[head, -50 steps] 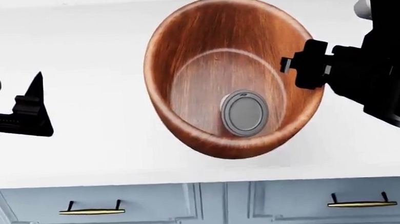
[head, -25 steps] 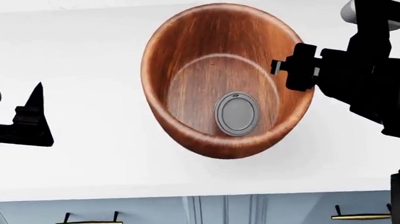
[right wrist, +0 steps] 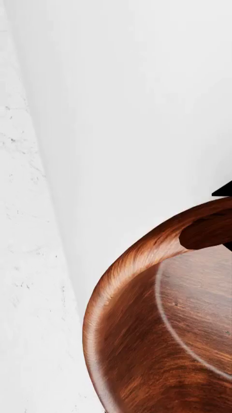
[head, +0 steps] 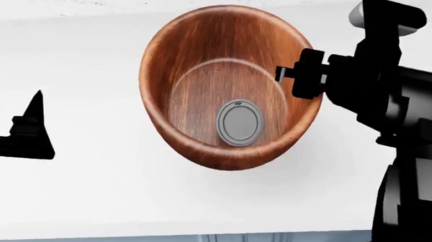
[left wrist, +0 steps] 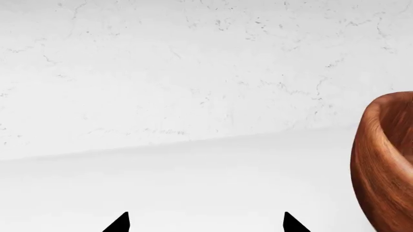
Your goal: Place the cup inside the bowl on the dining table and move the bowl to any counter.
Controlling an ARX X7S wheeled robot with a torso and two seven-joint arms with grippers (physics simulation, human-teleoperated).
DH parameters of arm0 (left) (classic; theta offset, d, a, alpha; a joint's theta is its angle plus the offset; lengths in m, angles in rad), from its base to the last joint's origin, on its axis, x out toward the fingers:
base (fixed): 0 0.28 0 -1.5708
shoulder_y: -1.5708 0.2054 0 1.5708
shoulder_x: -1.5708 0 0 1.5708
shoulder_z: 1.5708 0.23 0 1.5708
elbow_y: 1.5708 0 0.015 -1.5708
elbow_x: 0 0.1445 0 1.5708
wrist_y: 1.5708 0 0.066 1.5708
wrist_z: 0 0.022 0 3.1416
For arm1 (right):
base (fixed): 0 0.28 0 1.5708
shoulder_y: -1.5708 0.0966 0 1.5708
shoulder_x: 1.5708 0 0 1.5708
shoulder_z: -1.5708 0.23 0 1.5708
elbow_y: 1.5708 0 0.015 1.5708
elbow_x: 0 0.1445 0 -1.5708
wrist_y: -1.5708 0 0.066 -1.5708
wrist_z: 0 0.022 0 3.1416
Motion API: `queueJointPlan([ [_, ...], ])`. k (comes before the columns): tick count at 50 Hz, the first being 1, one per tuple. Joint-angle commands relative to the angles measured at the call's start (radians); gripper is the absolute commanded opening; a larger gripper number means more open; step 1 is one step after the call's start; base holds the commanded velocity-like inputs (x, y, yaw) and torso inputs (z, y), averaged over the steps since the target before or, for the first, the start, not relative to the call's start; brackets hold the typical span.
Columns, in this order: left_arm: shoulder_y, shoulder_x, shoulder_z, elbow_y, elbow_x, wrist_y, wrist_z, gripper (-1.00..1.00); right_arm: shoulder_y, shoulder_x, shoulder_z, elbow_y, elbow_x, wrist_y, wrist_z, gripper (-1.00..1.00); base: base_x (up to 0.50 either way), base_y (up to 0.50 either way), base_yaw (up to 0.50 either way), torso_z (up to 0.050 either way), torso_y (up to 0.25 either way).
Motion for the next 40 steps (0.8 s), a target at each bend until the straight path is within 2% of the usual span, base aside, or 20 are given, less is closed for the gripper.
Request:
queueJointPlan([
  [1,-0.004,0.015,0.005,-0.01,0.008,0.002,-0.002,1.0,0.002,-0.023,0.191,0.0,-0.147,-0.006,-0.038,-1.0,0.37,0.0,0.0,0.0,0.0],
  [20,0.023,-0.009,-0.026,0.007,-0.018,0.009,0.008,1.0,-0.023,-0.031,0.191,0.0,-0.169,0.013,-0.054,-1.0,0.36,0.0,0.0,0.001,0.001],
  [26,0.036,-0.025,-0.043,0.016,-0.034,0.011,0.019,1.0,-0.044,-0.036,0.179,0.0,-0.173,0.02,-0.065,-1.0,0.0,0.0,0.0,0.0,0.002],
  [40,0.013,0.021,0.003,-0.001,-0.009,0.013,-0.009,1.0,-0.069,-0.041,0.136,0.0,-0.178,0.043,-0.058,-1.0,0.0,0.0,0.0,0.0,0.001],
])
